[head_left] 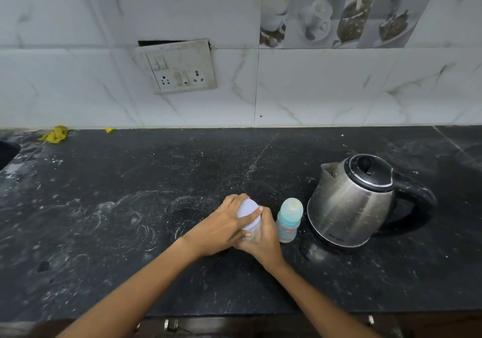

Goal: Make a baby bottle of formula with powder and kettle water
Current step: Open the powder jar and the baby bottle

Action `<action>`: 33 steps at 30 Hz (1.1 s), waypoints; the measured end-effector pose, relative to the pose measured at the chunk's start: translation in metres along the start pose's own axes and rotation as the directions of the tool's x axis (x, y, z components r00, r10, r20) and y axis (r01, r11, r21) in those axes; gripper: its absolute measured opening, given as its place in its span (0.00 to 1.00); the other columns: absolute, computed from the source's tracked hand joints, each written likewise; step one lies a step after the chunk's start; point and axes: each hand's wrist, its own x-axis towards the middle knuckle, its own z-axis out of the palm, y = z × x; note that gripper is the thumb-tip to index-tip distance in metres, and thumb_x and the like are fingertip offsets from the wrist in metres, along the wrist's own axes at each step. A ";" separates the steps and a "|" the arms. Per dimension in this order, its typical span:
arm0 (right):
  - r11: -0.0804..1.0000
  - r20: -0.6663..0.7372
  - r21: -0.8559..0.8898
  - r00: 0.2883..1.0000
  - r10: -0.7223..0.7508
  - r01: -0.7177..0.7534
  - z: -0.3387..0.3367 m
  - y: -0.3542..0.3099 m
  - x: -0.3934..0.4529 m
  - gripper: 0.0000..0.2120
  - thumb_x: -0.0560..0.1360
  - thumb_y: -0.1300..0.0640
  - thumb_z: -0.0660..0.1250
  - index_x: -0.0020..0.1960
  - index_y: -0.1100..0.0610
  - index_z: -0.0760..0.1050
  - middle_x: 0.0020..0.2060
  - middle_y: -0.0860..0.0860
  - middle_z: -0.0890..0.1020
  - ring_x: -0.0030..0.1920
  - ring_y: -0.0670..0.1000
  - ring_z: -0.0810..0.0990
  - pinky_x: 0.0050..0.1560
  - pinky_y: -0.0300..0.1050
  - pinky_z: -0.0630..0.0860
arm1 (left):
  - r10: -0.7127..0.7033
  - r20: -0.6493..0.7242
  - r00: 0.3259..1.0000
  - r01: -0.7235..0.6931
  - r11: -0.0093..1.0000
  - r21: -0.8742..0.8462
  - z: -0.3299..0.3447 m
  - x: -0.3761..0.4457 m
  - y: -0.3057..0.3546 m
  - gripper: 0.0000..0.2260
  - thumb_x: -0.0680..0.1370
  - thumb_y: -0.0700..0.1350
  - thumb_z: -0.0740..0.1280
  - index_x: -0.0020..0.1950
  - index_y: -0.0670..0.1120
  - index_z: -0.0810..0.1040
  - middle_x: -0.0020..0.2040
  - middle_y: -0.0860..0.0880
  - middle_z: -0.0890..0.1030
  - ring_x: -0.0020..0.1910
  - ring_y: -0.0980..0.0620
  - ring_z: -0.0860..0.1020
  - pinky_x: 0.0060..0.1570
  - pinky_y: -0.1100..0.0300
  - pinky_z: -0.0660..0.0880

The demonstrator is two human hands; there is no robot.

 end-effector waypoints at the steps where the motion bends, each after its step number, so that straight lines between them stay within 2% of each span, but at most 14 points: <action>1: 1.000 -0.002 0.004 1.000 0.003 -0.003 -0.001 -0.001 0.001 0.37 0.53 0.51 0.81 0.55 0.54 0.66 0.50 0.49 0.78 0.49 0.44 0.79 0.45 0.38 0.78 | -0.019 -0.011 1.000 0.019 1.000 0.013 0.001 0.000 0.002 0.24 0.83 0.53 0.54 0.78 0.54 0.53 0.75 0.41 0.54 0.71 0.44 0.55 0.73 0.52 0.58; 4: 1.000 -0.046 0.029 0.999 0.009 -0.007 0.005 -0.005 -0.001 0.38 0.53 0.50 0.82 0.56 0.56 0.67 0.51 0.50 0.78 0.50 0.46 0.80 0.47 0.41 0.79 | -0.163 -0.062 0.985 0.163 0.987 0.000 0.003 0.000 0.012 0.26 0.82 0.58 0.53 0.78 0.52 0.54 0.73 0.41 0.58 0.69 0.44 0.59 0.70 0.52 0.62; 8: 1.000 -0.056 -0.011 0.998 0.022 -0.023 0.008 -0.009 -0.007 0.41 0.51 0.45 0.83 0.57 0.50 0.65 0.54 0.49 0.77 0.52 0.45 0.80 0.47 0.42 0.79 | -0.424 -0.091 0.901 0.428 0.903 0.026 -0.008 0.004 0.023 0.37 0.74 0.70 0.51 0.75 0.47 0.62 0.61 0.44 0.70 0.59 0.48 0.69 0.54 0.57 0.72; 10: 0.996 -0.065 -0.083 0.998 0.012 -0.018 0.006 -0.010 -0.007 0.43 0.49 0.42 0.82 0.57 0.48 0.64 0.53 0.47 0.75 0.52 0.44 0.78 0.47 0.40 0.78 | -0.505 -0.128 0.854 0.506 0.862 -0.025 -0.020 0.002 0.019 0.34 0.73 0.71 0.54 0.61 0.43 0.74 0.53 0.45 0.75 0.53 0.48 0.74 0.46 0.56 0.73; 11: 0.995 -0.067 -0.102 0.998 0.012 -0.019 0.005 -0.010 -0.007 0.43 0.49 0.42 0.82 0.57 0.48 0.63 0.53 0.46 0.75 0.52 0.43 0.77 0.47 0.40 0.77 | -0.522 -0.129 0.843 0.523 0.852 -0.029 -0.026 0.000 0.015 0.32 0.72 0.71 0.56 0.53 0.43 0.76 0.50 0.46 0.77 0.51 0.48 0.76 0.44 0.57 0.72; 12: 0.994 -0.066 -0.110 0.998 0.013 -0.020 0.005 -0.011 -0.007 0.44 0.49 0.43 0.83 0.57 0.48 0.63 0.54 0.45 0.74 0.53 0.43 0.77 0.48 0.39 0.77 | -0.519 -0.109 0.848 0.519 0.854 -0.027 -0.031 -0.002 0.010 0.31 0.71 0.71 0.60 0.51 0.43 0.76 0.50 0.46 0.78 0.52 0.48 0.76 0.44 0.57 0.72; 13: 0.993 -0.064 -0.118 0.998 0.013 -0.021 0.005 -0.012 -0.006 0.44 0.49 0.44 0.83 0.57 0.48 0.63 0.54 0.45 0.74 0.53 0.44 0.76 0.49 0.40 0.76 | -0.496 -0.060 0.866 0.493 0.868 -0.049 -0.035 -0.003 0.005 0.30 0.71 0.69 0.65 0.55 0.43 0.76 0.54 0.46 0.79 0.56 0.48 0.76 0.47 0.56 0.73; 14: 0.992 -0.062 -0.125 0.998 0.014 -0.022 0.005 -0.011 -0.006 0.44 0.50 0.44 0.83 0.57 0.49 0.63 0.54 0.45 0.74 0.54 0.44 0.76 0.49 0.40 0.76 | -0.437 0.016 0.899 0.437 0.893 -0.105 -0.039 -0.003 0.001 0.31 0.70 0.63 0.70 0.63 0.44 0.73 0.62 0.47 0.76 0.63 0.48 0.73 0.55 0.55 0.72; 16: 0.992 -0.062 -0.128 0.998 0.015 -0.023 0.005 -0.010 -0.006 0.43 0.50 0.45 0.83 0.57 0.50 0.63 0.54 0.46 0.75 0.54 0.45 0.76 0.50 0.42 0.77 | -0.232 0.172 0.957 0.269 0.934 -0.236 -0.044 0.002 -0.003 0.39 0.69 0.50 0.75 0.76 0.47 0.61 0.76 0.50 0.64 0.75 0.50 0.61 0.71 0.58 0.61; 17: 0.992 -0.061 -0.125 0.998 0.021 -0.028 0.006 -0.009 -0.006 0.43 0.50 0.44 0.83 0.56 0.50 0.63 0.53 0.46 0.75 0.53 0.45 0.77 0.50 0.42 0.77 | -0.142 0.214 0.967 0.195 0.948 -0.250 -0.046 0.005 -0.004 0.39 0.70 0.45 0.75 0.77 0.50 0.58 0.78 0.51 0.59 0.76 0.51 0.57 0.73 0.59 0.56; 19: 0.990 -0.062 -0.128 0.997 0.045 -0.053 0.006 -0.009 -0.006 0.43 0.49 0.43 0.83 0.55 0.51 0.64 0.52 0.46 0.76 0.52 0.45 0.77 0.50 0.43 0.77 | -0.070 0.201 0.977 0.113 0.971 -0.211 -0.045 0.011 -0.004 0.36 0.72 0.41 0.72 0.76 0.57 0.61 0.76 0.50 0.61 0.75 0.50 0.59 0.72 0.55 0.62; 22: 0.989 -0.065 -0.132 0.996 0.061 -0.069 0.006 -0.010 -0.007 0.43 0.48 0.42 0.82 0.56 0.51 0.64 0.52 0.47 0.76 0.52 0.46 0.78 0.50 0.45 0.78 | -0.132 0.157 0.979 0.152 0.980 -0.128 -0.038 0.014 -0.003 0.32 0.73 0.49 0.71 0.74 0.59 0.62 0.64 0.48 0.66 0.63 0.49 0.64 0.58 0.52 0.72; 27: 0.993 -0.063 -0.095 0.996 0.062 -0.068 0.006 -0.013 -0.009 0.45 0.49 0.43 0.84 0.58 0.50 0.64 0.55 0.46 0.77 0.54 0.42 0.78 0.49 0.40 0.78 | -0.273 -0.014 0.962 0.273 0.961 0.032 -0.024 0.014 0.013 0.29 0.74 0.61 0.65 0.70 0.50 0.63 0.59 0.45 0.67 0.57 0.47 0.67 0.49 0.57 0.68; 33: 0.993 -0.053 -0.099 0.997 0.054 -0.059 0.003 -0.018 -0.009 0.45 0.49 0.42 0.83 0.60 0.49 0.65 0.55 0.44 0.75 0.54 0.39 0.76 0.49 0.28 0.72 | -0.525 -0.158 0.837 0.529 0.848 -0.013 -0.025 0.026 0.028 0.31 0.74 0.69 0.58 0.62 0.44 0.66 0.55 0.45 0.74 0.52 0.46 0.77 0.41 0.56 0.71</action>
